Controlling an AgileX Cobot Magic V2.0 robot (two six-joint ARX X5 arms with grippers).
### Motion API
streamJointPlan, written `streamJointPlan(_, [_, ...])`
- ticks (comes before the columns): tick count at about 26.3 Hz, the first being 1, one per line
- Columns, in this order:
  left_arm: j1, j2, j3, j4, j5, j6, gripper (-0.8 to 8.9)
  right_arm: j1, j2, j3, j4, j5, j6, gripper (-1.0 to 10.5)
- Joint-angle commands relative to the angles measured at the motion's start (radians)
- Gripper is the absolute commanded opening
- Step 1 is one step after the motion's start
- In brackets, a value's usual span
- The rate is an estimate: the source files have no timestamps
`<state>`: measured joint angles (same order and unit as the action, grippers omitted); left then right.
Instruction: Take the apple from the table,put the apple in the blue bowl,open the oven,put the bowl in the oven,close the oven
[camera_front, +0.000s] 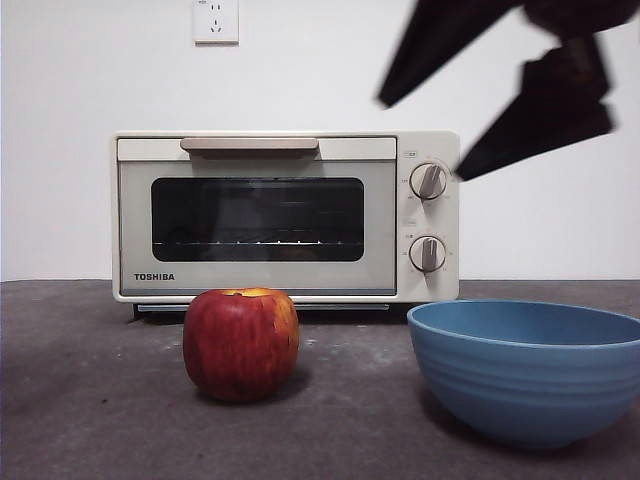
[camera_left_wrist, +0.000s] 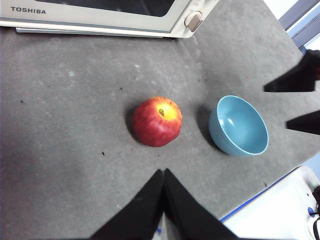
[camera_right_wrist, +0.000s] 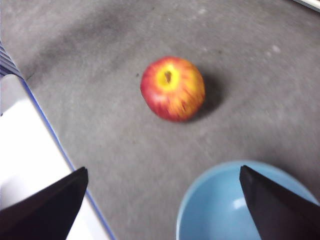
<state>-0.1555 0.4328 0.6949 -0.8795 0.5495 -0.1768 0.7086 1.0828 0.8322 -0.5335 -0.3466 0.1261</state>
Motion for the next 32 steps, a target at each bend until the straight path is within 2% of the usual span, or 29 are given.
streamJointPlan(1, [-0.003, 0.005, 0.017, 0.012, 0.000, 0.008, 0.07, 0.046, 0.101, 0.067, 0.027, 0.032, 0.013, 4.8])
streamJointPlan(9, [-0.003, 0.005, 0.017, 0.012, 0.000, 0.008, 0.07, 0.138, 0.415, 0.276, 0.039, 0.117, -0.002, 4.8])
streamJointPlan(15, [-0.003, 0.005, 0.017, 0.011, 0.000, 0.008, 0.07, 0.154, 0.629, 0.412, 0.039, 0.143, -0.003, 4.8])
streamJointPlan(23, [-0.003, 0.005, 0.017, 0.010, 0.000, 0.008, 0.07, 0.161, 0.755, 0.445, 0.040, 0.191, -0.002, 4.8])
streamJointPlan(29, [-0.003, 0.004, 0.017, 0.005, 0.000, 0.008, 0.07, 0.166, 0.806, 0.445, 0.040, 0.193, -0.002, 4.8])
streamJointPlan(32, [-0.003, 0.004, 0.017, 0.005, 0.000, 0.008, 0.07, 0.166, 0.806, 0.445, 0.039, 0.192, 0.001, 4.0])
